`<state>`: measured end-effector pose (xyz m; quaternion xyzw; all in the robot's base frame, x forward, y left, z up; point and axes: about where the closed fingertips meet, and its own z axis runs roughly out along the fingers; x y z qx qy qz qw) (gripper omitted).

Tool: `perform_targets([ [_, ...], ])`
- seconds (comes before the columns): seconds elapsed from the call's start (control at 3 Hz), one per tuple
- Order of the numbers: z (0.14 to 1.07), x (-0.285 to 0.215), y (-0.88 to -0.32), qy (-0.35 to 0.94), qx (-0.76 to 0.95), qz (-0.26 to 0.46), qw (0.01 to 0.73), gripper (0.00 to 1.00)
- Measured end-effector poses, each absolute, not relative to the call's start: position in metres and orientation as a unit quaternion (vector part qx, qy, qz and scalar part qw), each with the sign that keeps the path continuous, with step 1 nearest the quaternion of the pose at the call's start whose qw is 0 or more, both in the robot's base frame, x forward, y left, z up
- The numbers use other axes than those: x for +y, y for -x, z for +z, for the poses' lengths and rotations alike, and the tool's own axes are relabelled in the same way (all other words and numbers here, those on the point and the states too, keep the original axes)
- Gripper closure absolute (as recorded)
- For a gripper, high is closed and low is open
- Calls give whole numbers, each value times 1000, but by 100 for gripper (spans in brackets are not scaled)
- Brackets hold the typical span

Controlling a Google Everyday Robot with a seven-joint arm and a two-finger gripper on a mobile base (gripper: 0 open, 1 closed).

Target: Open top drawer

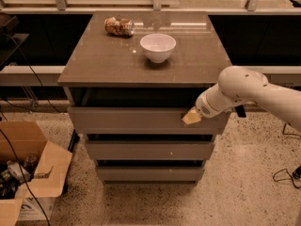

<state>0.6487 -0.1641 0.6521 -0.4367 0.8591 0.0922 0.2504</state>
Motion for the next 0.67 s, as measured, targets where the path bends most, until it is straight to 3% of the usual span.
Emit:
perform_targets([
  [0.33, 660, -164, -649, 437, 859, 92, 250, 63],
  [0.67, 663, -164, -649, 437, 859, 92, 250, 39],
])
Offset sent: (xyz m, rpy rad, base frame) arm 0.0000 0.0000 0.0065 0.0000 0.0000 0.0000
